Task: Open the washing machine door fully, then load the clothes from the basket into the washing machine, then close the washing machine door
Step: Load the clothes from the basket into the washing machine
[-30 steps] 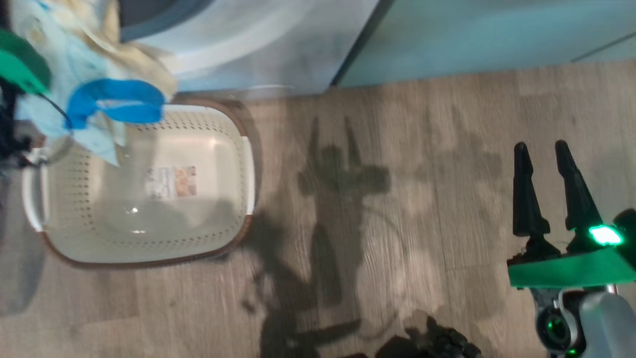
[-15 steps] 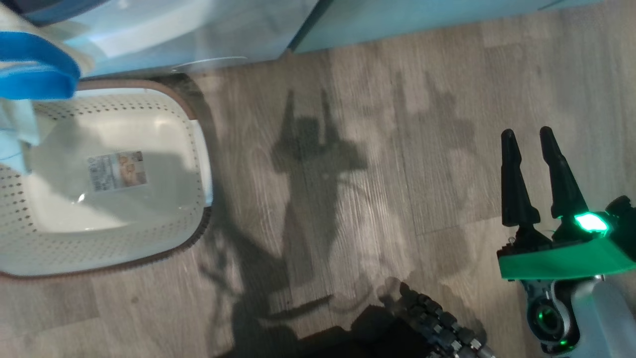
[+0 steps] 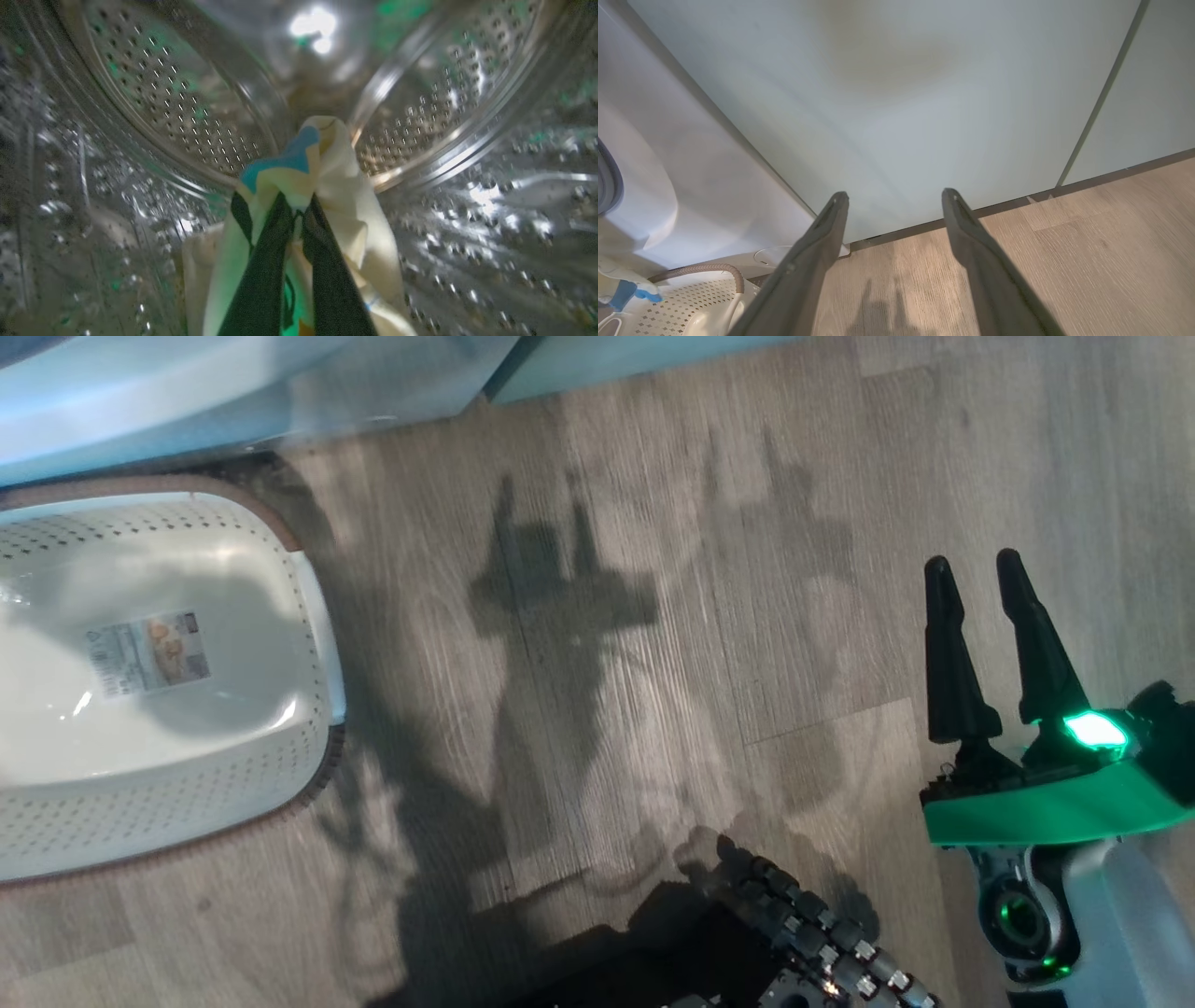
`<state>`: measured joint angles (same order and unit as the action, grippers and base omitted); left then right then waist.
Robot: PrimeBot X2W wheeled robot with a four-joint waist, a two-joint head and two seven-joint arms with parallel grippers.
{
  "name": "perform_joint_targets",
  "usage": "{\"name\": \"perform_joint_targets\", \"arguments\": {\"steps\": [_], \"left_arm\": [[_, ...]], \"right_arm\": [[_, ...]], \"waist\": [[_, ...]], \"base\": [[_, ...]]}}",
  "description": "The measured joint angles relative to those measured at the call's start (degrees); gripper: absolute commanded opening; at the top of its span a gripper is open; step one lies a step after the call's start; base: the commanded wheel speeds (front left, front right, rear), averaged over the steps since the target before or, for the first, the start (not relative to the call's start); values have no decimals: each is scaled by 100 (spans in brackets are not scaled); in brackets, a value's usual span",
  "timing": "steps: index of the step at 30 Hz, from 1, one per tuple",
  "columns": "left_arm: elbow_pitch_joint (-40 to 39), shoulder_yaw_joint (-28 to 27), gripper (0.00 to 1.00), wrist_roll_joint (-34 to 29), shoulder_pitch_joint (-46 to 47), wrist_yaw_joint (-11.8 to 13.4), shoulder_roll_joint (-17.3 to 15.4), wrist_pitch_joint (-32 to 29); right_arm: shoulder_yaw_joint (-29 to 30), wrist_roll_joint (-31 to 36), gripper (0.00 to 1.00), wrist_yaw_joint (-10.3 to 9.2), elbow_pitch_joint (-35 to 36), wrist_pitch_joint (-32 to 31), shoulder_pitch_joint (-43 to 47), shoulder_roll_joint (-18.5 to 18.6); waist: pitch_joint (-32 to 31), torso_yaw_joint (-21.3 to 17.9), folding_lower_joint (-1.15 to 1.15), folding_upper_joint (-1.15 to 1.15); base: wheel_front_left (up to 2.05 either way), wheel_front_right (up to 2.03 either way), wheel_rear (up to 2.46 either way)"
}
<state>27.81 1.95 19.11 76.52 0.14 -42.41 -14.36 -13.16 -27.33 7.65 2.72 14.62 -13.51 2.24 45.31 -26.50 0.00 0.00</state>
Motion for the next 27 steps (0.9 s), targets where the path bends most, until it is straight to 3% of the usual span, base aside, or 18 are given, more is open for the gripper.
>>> {"name": "perform_joint_targets", "arguments": {"steps": [11, 18, 27], "left_arm": [[409, 415, 0, -667, 1134, -55, -10, 1892], [1144, 468, 0, -480, 798, -132, 51, 1512], [1225, 520, 0, -140, 294, -90, 343, 1025]], "right_arm": [[-77, -41, 100, 0, 7, 0, -123, 0], [-52, -40, 100, 0, 9, 0, -127, 0], [-2, 21, 100, 0, 8, 0, -244, 0]], "waist": [[190, -33, 0, 0], [240, 129, 0, 0], [187, 322, 0, 0]], "base": [[0, 0, 0], [0, 0, 0], [0, 0, 0]]}}
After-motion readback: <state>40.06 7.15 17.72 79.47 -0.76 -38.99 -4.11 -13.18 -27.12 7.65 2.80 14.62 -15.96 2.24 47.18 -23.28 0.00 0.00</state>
